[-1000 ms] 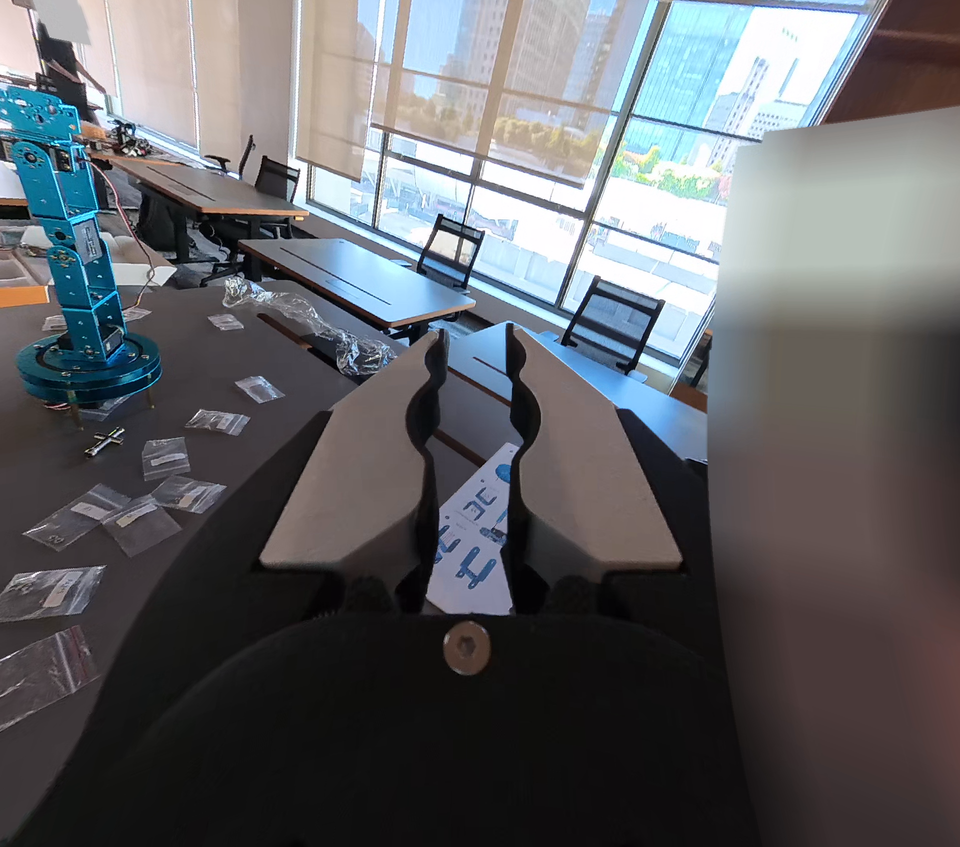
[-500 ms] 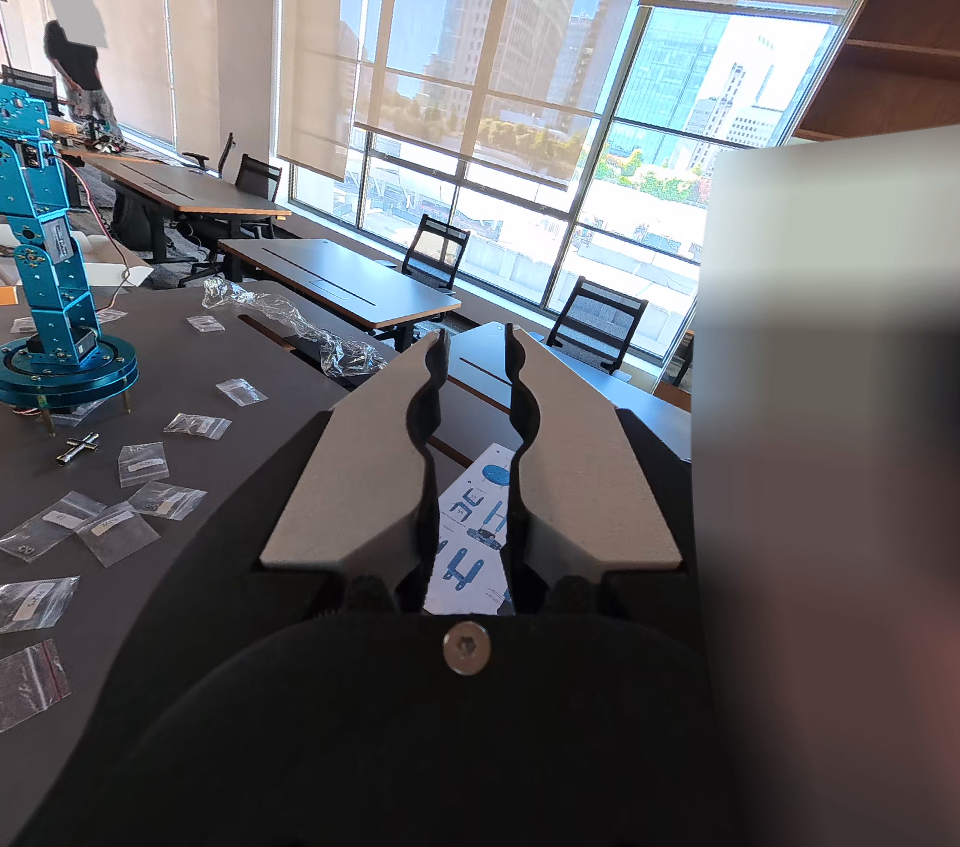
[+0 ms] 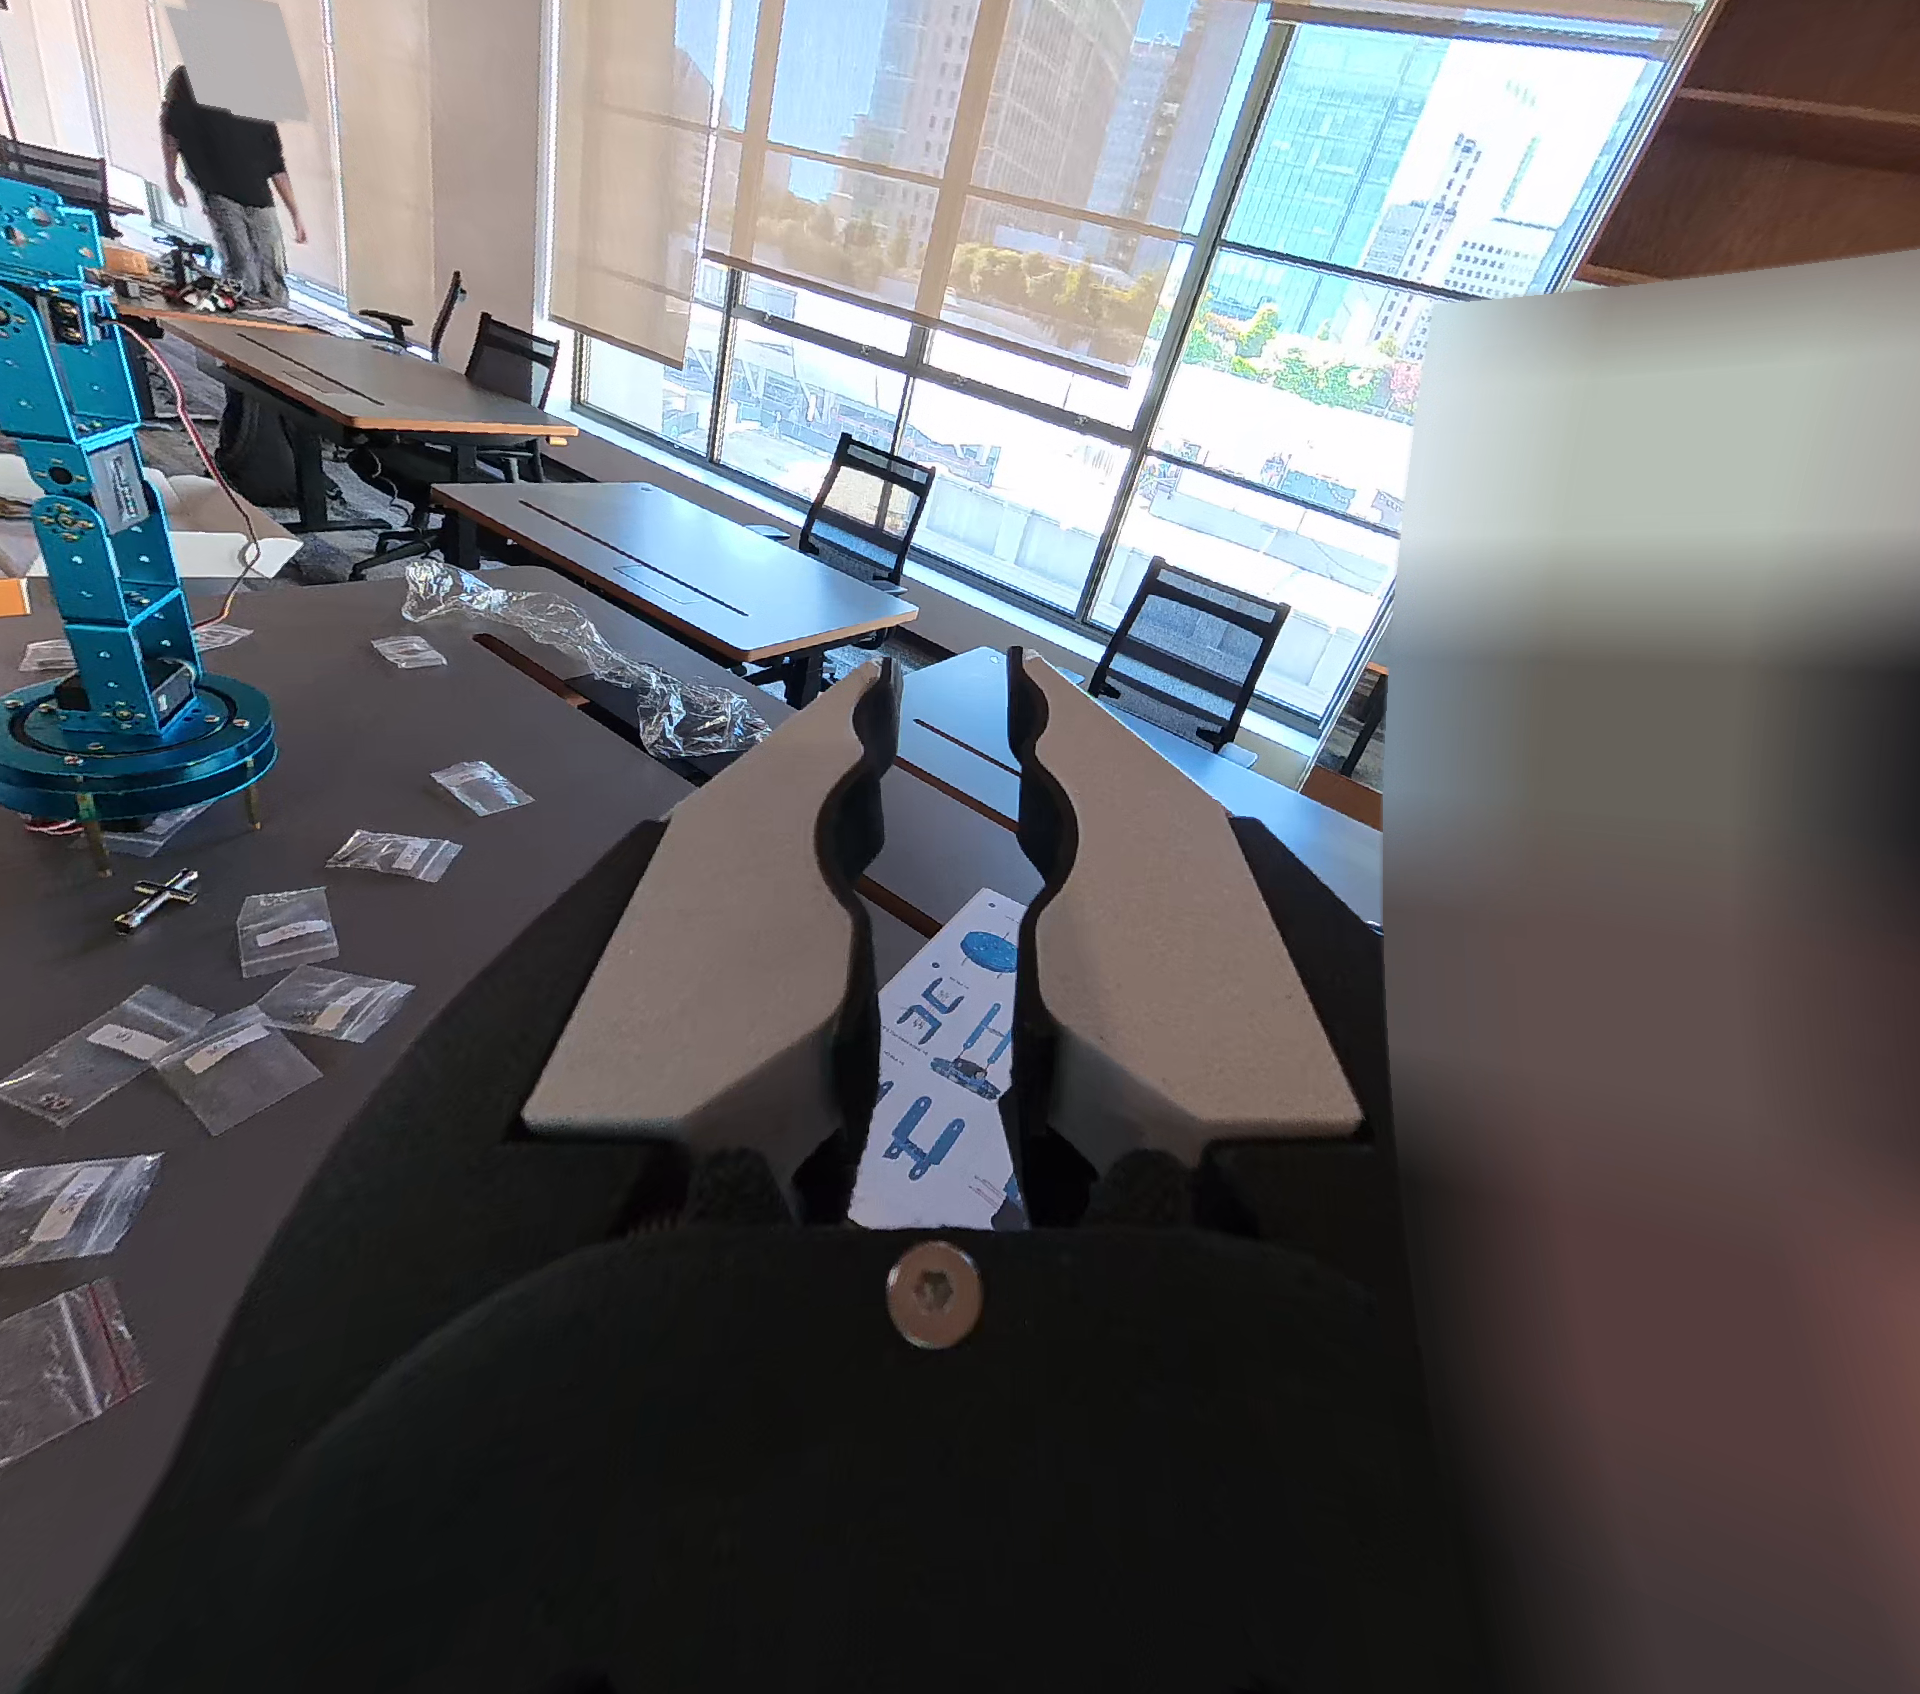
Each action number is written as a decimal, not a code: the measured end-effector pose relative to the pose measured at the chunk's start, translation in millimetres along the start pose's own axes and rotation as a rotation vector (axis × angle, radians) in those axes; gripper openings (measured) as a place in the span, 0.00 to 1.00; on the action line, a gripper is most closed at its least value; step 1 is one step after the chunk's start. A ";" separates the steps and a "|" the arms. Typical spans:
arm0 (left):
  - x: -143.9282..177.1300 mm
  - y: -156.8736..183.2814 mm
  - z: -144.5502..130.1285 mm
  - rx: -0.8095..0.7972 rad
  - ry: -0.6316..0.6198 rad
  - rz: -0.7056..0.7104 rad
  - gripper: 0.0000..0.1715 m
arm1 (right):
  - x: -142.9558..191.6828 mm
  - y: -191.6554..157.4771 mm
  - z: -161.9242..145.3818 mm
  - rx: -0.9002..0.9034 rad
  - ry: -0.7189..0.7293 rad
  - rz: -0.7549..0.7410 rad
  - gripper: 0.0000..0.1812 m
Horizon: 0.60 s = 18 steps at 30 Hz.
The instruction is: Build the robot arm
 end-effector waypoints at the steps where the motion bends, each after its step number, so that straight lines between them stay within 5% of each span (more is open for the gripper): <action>1: -0.5 0.3 -0.3 0.000 -0.002 -0.001 0.11 | 0.1 -0.1 0.0 -0.001 -0.001 0.000 0.10; 18: 2.4 1.4 -0.9 -0.007 -0.027 -0.005 0.11 | 0.8 0.1 1.2 0.010 -0.001 -0.008 0.10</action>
Point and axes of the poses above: each gripper's, where its closed fingertips meet, x back along the fingers, z out of its top, y = z × x across the jaws, the point moved 5 cm from there along x, back along the fingers, and after that the axes turned 9 degrees about x, right-handed, at the moved point
